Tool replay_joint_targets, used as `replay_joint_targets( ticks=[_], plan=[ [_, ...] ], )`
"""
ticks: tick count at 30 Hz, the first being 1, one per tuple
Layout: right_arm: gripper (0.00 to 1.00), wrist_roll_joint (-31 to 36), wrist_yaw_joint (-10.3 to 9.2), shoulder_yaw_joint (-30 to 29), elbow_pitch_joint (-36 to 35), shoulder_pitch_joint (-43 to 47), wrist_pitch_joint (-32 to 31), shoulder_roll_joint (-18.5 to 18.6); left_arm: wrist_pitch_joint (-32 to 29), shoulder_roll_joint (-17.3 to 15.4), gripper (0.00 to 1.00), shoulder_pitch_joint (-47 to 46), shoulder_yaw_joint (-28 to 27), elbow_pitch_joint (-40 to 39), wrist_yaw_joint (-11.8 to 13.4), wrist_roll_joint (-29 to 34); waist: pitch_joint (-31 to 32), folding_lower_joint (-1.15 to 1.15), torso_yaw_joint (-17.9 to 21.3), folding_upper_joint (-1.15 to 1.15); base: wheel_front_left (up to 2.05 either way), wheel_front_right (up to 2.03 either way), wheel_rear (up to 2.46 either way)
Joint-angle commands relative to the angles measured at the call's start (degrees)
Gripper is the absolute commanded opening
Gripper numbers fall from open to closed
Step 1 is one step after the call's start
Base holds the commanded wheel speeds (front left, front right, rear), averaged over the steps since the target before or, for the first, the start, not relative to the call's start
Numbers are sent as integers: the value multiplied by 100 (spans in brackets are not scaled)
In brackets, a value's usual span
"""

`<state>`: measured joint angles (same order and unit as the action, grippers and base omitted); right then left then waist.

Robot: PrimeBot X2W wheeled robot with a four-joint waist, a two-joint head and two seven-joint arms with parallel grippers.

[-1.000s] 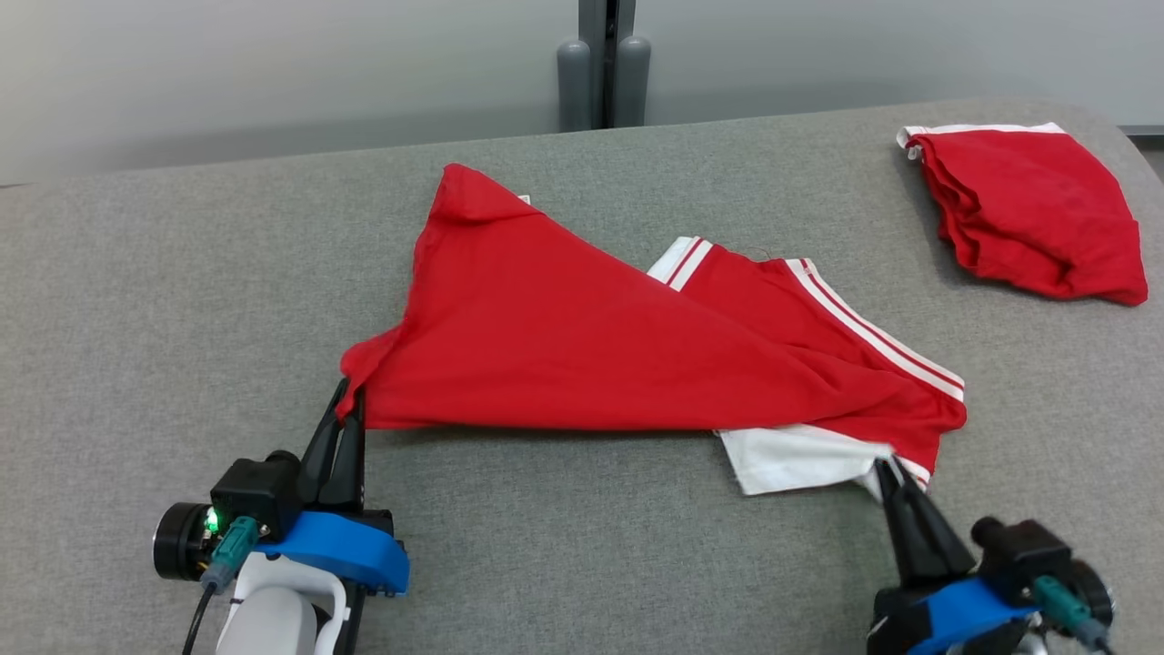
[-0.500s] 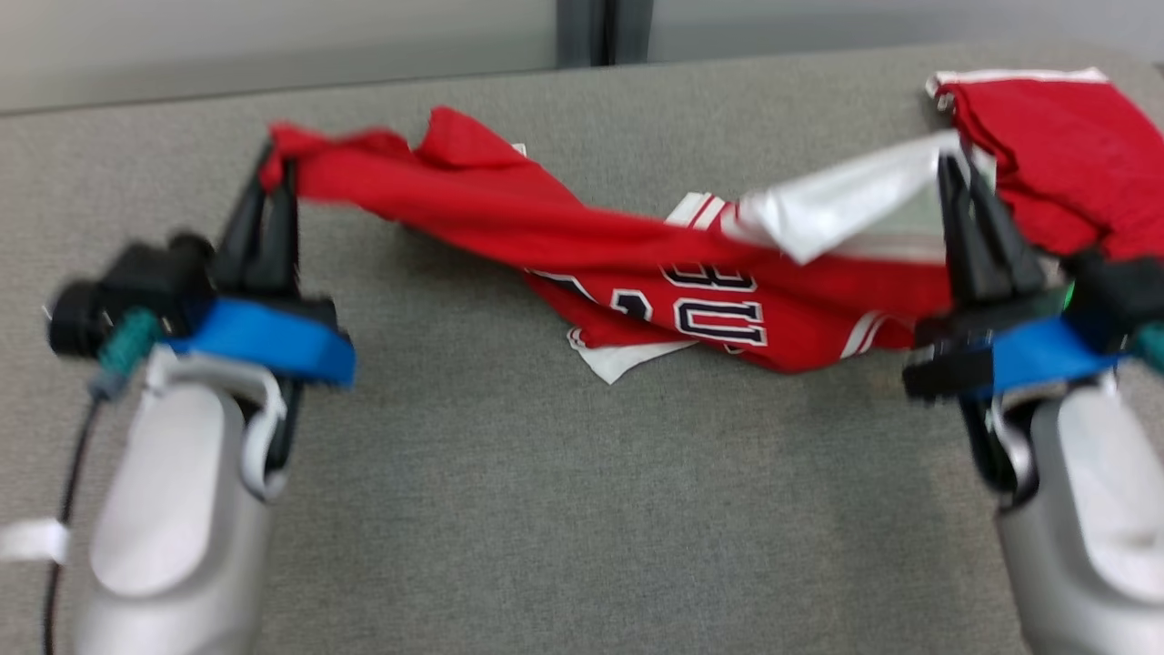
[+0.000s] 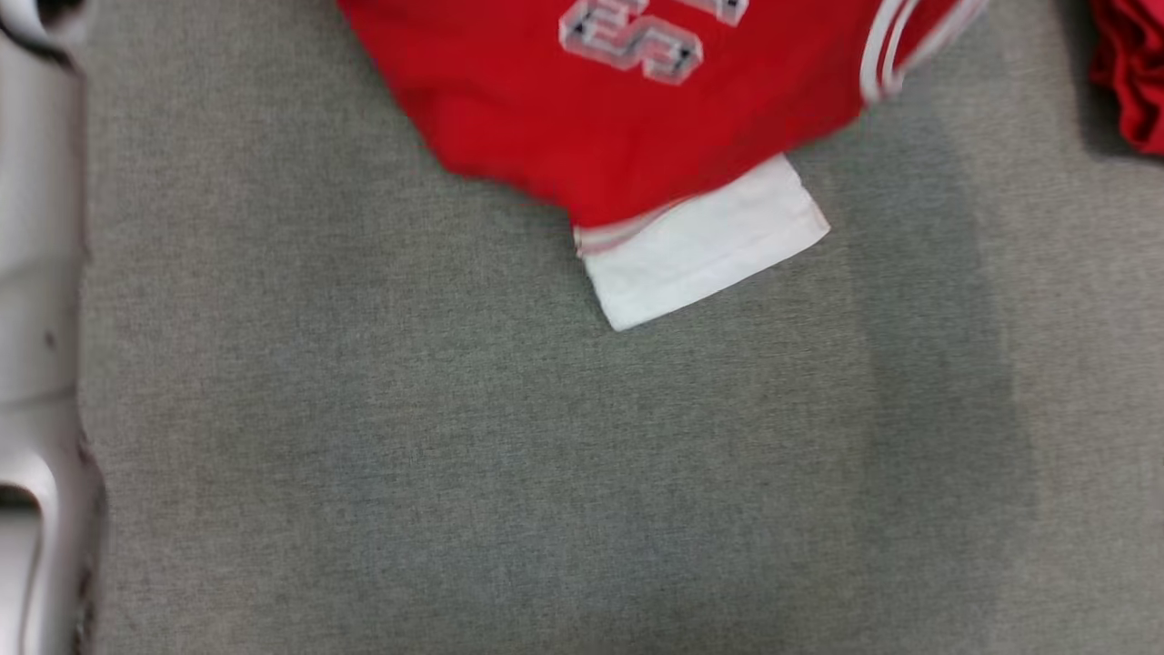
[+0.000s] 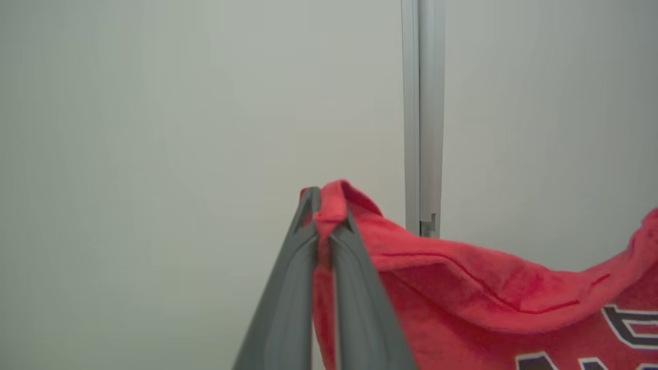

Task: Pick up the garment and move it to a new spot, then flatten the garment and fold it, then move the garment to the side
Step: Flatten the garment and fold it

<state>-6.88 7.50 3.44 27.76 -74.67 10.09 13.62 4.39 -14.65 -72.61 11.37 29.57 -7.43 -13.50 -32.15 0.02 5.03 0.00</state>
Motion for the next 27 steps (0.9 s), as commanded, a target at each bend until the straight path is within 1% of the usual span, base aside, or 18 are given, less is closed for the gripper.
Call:
replay_joint_targets(
  ticks=[1,5,9,13,15,17,21,24,27],
  plan=[
    [0,-45,-1,-13,78,-228,-17,84,23,-16,0,-211,-9,79,-2,-58,-137,-2,-110,0,0,0,0],
    [0,-46,0,72,630,-1299,4,224,95,-7,0,-1141,73,648,-3,-140,-240,-2,-138,0,0,0,0],
    [0,-119,-1,94,1218,-2183,97,278,228,-30,0,-1919,91,1184,-3,-181,-256,-2,-134,0,0,0,0],
    [0,-161,0,291,1650,-2643,260,215,450,-18,0,-2308,128,1636,-3,-208,-241,-2,-138,0,0,0,0],
    [0,-236,-1,347,1766,-2773,333,207,577,35,0,-2442,127,1756,-3,-320,-236,-2,-156,0,0,0,0],
    [0,-282,-1,457,1869,-2723,373,188,650,39,0,-2400,189,1877,-3,-365,-241,-2,-172,0,0,0,0],
    [0,-457,-1,581,1859,-2255,456,116,813,24,0,-1971,340,1996,-3,-452,-247,-2,-180,0,0,0,0],
    [0,-520,-1,603,1651,-1800,494,56,935,43,0,-1583,361,1993,-3,-557,-232,-2,-165,0,0,0,0],
    [0,-592,0,606,1306,-1079,509,-49,1018,65,0,-1026,286,1953,-4,-680,-168,-2,-136,0,0,0,0]
  ],
)
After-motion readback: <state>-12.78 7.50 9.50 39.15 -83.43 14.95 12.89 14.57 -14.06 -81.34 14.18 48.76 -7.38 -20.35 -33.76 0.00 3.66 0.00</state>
